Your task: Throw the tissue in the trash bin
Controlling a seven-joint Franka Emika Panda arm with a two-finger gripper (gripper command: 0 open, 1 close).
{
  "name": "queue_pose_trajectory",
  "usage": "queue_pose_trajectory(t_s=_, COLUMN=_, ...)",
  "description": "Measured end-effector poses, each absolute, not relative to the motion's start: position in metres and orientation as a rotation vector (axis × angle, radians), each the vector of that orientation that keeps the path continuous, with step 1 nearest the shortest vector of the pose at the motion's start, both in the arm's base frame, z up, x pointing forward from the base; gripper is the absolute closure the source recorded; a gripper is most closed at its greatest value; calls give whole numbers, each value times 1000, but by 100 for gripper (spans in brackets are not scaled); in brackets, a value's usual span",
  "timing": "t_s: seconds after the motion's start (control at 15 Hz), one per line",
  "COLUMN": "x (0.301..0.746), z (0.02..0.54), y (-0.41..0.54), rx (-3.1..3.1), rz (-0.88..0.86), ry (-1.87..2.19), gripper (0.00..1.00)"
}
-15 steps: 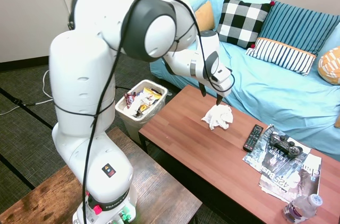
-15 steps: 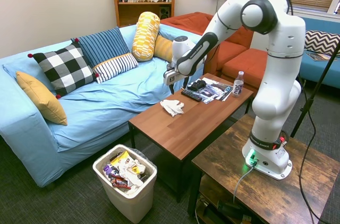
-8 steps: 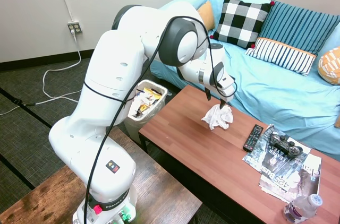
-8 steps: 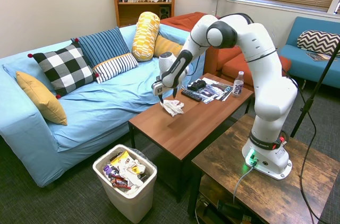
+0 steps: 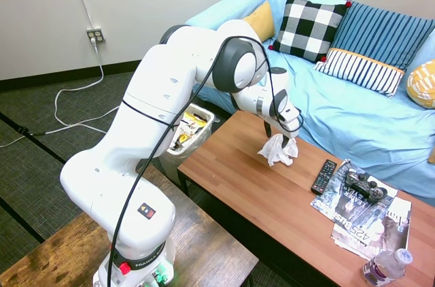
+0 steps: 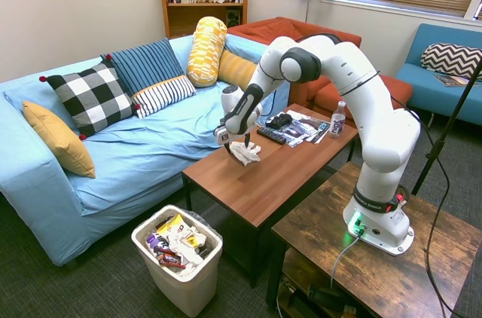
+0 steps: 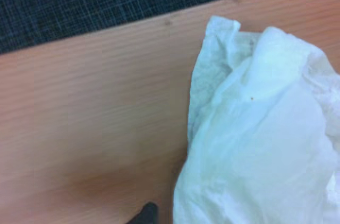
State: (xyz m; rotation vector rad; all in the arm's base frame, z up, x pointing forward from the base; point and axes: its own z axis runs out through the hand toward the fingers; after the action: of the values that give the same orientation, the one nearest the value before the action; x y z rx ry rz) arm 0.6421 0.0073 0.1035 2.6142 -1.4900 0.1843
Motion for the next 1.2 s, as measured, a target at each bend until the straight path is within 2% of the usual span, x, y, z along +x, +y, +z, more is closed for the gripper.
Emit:
queue_pose_trajectory(t_s=0.53, x=644, z=93, y=-2, rx=2611, rz=169, ry=-1492, gripper=100)
queue_pose_trajectory(t_s=1.2, x=648, z=104, y=-15, rx=2655, rz=152, ry=-1491, gripper=100)
